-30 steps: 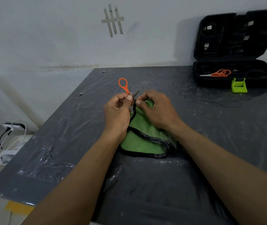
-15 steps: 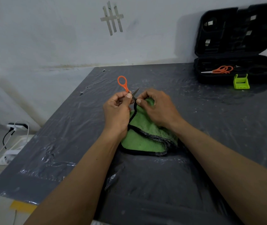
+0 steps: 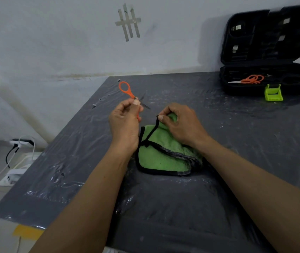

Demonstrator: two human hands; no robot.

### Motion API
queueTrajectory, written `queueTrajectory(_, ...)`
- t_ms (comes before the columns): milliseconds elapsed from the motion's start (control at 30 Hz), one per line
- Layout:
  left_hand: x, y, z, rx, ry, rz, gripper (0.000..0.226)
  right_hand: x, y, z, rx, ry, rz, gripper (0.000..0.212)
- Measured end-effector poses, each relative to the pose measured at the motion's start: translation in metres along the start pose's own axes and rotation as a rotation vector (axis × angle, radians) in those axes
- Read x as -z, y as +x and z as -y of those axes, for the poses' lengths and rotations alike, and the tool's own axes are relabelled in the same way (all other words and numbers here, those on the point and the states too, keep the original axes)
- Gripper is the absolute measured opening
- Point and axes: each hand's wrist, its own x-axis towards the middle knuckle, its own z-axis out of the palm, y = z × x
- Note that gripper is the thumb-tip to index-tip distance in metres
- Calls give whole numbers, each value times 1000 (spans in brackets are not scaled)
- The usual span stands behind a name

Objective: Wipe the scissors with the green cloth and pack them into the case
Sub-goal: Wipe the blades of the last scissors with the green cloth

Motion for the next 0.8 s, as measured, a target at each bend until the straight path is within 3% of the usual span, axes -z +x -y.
queueTrajectory(133, 3, 0, 0, 2, 64, 37, 10, 0, -4, 1, -3, 144, -171, 10)
queueTrajectory(267, -1, -5, 5, -113, 249, 103, 12, -4, -5, 1, 170, 69, -383, 10)
queueTrajectory(500, -2, -7, 10, -232, 441, 129, 10, -10, -3, 2, 327, -32, -386, 10)
queueTrajectory(800, -6, -10, 13, -296, 458, 168, 9, -14, 0, -1, 301, -144, -307, 11)
